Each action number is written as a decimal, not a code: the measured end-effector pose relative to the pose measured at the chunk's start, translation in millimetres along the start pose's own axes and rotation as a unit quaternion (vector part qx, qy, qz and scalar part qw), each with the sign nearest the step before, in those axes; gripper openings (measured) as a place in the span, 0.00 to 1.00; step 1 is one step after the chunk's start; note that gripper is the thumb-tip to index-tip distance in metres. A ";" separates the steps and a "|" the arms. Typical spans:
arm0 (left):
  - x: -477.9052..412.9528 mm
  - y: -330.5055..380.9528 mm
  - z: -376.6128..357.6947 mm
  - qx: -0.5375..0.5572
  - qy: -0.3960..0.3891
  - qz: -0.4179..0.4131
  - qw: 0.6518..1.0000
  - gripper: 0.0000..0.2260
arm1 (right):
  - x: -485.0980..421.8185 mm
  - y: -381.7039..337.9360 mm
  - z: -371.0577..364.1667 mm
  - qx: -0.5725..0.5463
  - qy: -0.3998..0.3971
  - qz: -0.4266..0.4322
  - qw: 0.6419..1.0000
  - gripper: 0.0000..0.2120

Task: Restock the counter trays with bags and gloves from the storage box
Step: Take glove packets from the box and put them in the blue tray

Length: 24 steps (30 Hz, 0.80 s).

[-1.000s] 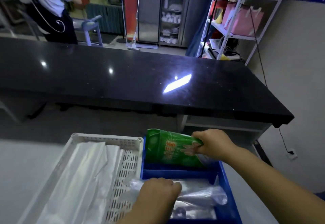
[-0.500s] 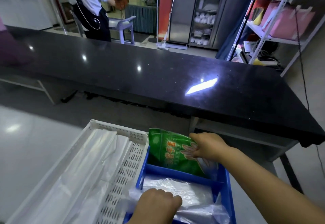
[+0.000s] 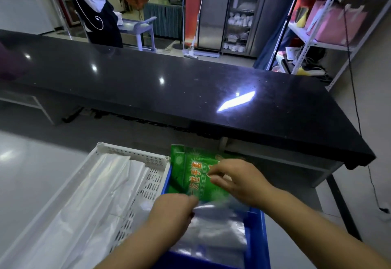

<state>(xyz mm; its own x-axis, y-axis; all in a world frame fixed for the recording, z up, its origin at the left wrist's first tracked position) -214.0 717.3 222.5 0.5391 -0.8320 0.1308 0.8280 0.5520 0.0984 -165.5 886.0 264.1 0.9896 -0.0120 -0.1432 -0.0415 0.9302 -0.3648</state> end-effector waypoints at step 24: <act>-75.4 -44.9 -14.4 0.073 -0.029 -0.050 0.996 0.15 | 31.4 63.4 -56.5 0.059 -0.202 -0.183 0.960 0.11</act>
<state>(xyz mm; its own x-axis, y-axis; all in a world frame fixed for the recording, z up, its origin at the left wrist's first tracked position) -289.6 754.5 194.1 0.4423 -0.8806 0.1699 0.8434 0.4728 0.2551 -144.8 923.8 184.5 0.9086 -0.2244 0.3523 0.3113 0.9262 -0.2128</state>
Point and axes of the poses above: each hand's wrist, its own x-axis away from the middle knuckle, its own z-axis out of the back of the hand, y = z × x, the point moved 2 cm from there along -x, towards the middle knuckle, and after that the axes turned 3 degrees about -z, right-handed, at the moved point
